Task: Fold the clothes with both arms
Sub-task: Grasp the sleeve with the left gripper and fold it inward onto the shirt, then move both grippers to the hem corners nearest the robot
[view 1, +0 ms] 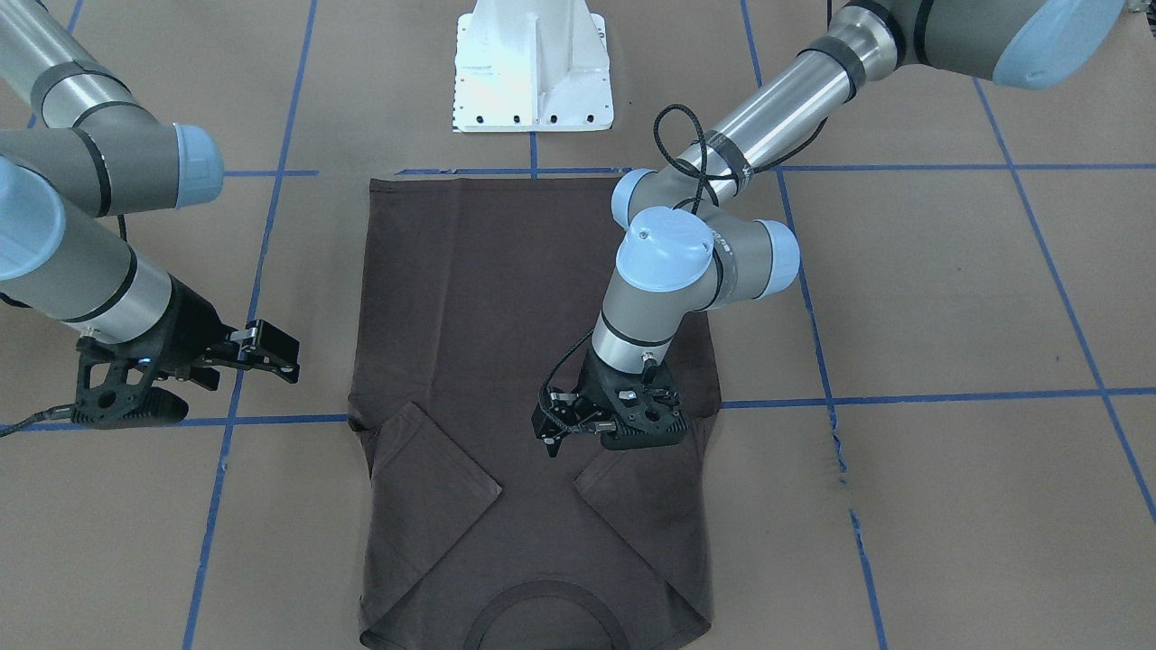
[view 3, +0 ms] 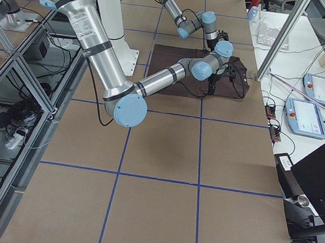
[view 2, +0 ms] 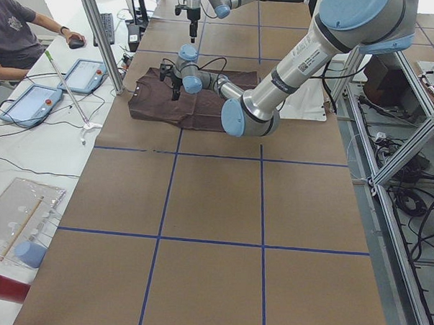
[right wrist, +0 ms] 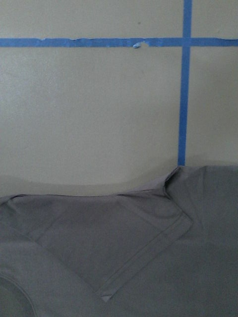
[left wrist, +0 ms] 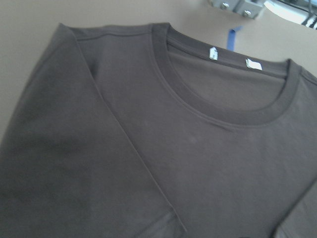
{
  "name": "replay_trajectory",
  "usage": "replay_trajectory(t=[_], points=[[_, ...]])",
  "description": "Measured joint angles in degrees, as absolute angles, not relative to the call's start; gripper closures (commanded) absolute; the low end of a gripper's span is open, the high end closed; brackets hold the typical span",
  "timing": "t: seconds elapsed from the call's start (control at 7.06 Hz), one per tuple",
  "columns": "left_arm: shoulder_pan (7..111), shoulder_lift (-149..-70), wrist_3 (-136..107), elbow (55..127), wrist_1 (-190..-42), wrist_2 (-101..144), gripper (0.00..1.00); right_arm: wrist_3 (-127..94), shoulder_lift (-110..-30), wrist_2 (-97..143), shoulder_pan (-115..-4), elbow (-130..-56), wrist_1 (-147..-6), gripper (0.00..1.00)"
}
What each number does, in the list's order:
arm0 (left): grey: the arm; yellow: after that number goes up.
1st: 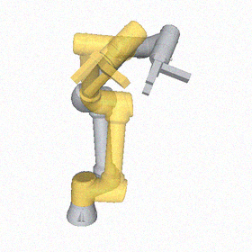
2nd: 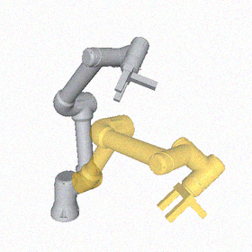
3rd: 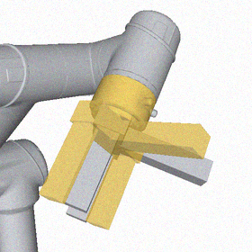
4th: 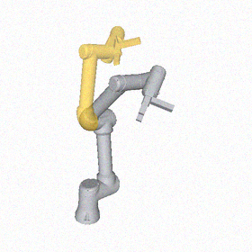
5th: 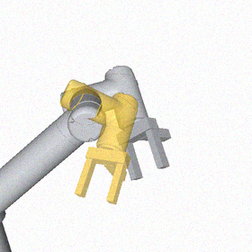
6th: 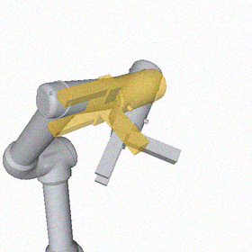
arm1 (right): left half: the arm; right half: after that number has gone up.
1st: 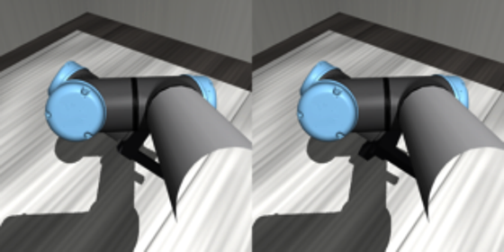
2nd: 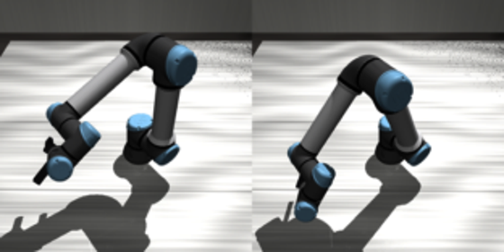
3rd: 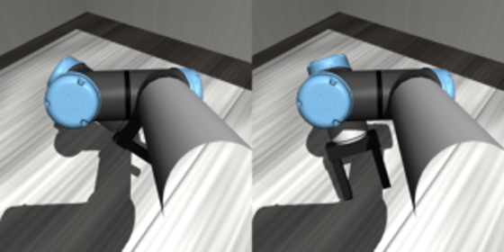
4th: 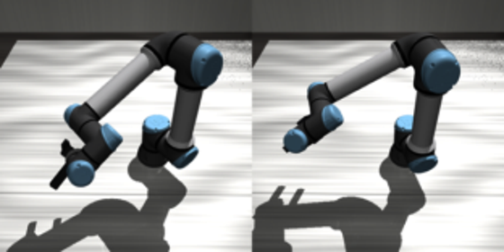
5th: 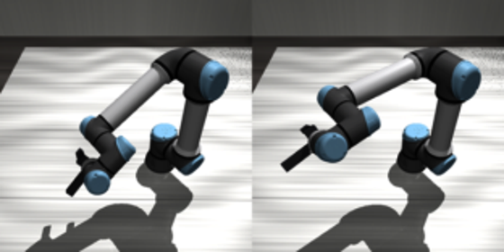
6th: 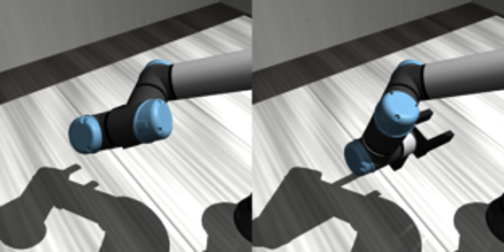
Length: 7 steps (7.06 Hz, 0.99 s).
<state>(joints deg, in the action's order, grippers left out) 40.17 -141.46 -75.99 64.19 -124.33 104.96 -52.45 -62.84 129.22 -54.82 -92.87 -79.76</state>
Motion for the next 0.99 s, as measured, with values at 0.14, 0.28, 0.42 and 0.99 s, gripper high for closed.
replay_trajectory(t=[0.14, 0.28, 0.42, 0.99], points=[[40.3, -137.0, -73.9, 72.3, -120.0, 106.2, 0.0, -56.5, -66.8, 126.1, -51.5, -98.4, -79.6, 0.0], [40.4, -131.5, -70.3, 82.1, -114.6, 106.8, 0.0, -62.3, -71.0, 123.5, -47.6, -104.4, -79.3, 0.0], [40.5, -125.9, -66.5, 91.3, -109.7, 107.0, 0.0, -70.4, -75.6, 119.5, -41.9, -109.9, -76.9, 0.0], [40.5, -117.4, -62.5, 104.3, -104.7, 108.8, 0.0, -94.1, -85.3, 95.2, -15.6, -115.7, -68.0, 0.0]])
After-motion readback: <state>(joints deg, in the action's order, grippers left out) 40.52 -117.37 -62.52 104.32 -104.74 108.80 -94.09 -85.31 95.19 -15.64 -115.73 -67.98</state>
